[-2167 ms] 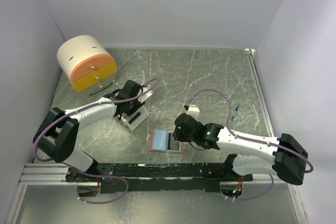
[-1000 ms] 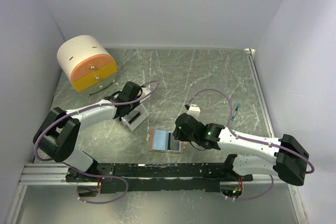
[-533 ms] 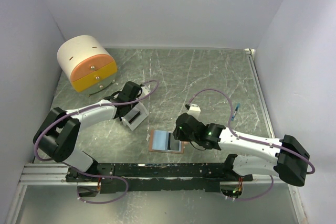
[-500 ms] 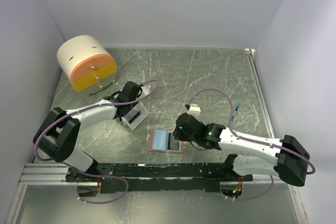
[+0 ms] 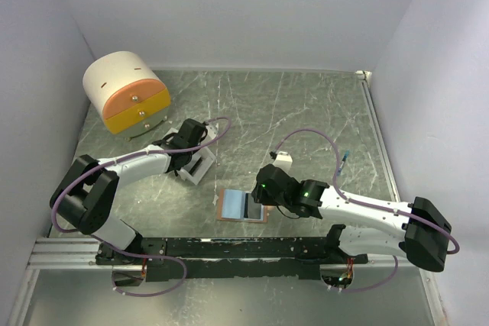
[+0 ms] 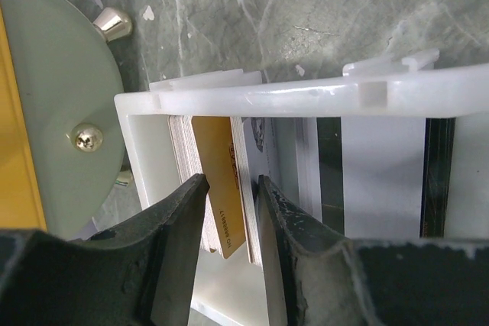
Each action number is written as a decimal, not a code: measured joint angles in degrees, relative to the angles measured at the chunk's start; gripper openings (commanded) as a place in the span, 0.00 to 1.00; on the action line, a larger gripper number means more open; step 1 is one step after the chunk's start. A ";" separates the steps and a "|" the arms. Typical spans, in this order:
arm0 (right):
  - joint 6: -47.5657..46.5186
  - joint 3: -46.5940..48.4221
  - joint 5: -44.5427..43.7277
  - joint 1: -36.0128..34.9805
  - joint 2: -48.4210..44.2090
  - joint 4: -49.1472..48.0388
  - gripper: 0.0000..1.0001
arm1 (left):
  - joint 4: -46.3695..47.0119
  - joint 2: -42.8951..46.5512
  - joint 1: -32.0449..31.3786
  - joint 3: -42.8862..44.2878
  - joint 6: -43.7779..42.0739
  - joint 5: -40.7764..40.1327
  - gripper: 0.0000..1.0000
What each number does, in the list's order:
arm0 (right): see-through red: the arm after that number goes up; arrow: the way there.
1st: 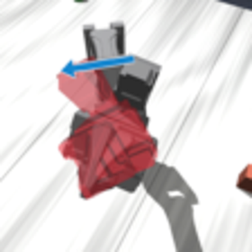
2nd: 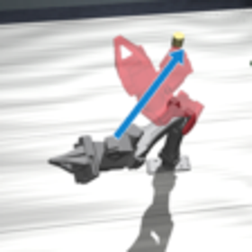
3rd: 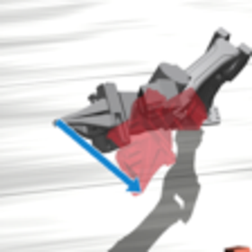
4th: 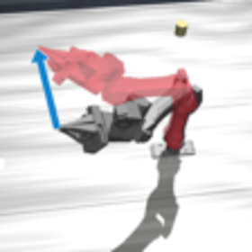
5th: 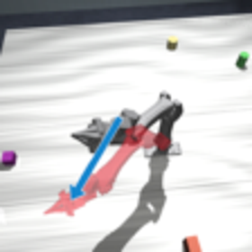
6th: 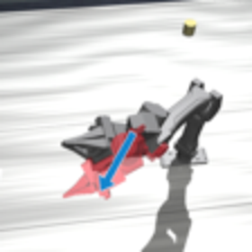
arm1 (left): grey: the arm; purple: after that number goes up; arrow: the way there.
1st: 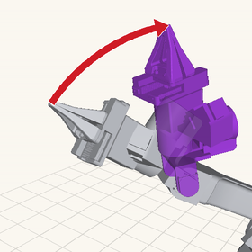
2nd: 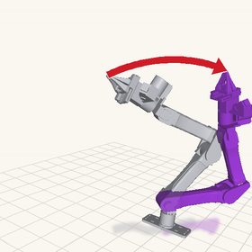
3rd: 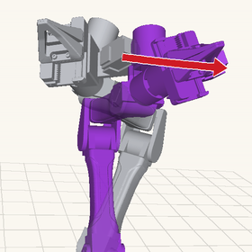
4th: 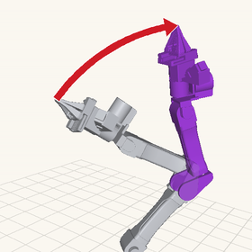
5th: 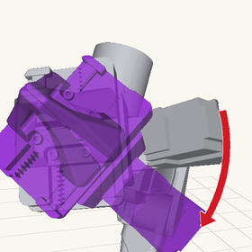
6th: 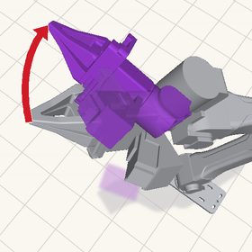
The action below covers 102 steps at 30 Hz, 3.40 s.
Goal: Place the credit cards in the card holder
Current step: Pick up the credit card from the storage box.
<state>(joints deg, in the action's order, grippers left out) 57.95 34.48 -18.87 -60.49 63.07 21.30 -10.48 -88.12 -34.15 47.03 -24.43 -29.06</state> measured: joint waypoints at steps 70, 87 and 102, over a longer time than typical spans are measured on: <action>-0.63 -0.42 0.22 0.00 -0.31 -0.46 0.32 | 3.37 -1.49 -0.74 -1.88 -0.94 -6.56 0.45; -0.83 -0.42 0.24 0.00 -0.31 -0.44 0.32 | 3.58 -2.45 -0.72 -1.88 -1.64 -9.01 0.33; -1.25 -0.42 0.22 0.00 -0.48 -0.39 0.32 | 3.13 -2.45 -0.72 -1.49 -1.95 -9.79 0.25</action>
<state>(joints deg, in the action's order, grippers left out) 56.71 34.06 -18.65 -60.49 62.59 20.91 -7.35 -90.56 -34.87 45.54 -26.37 -38.85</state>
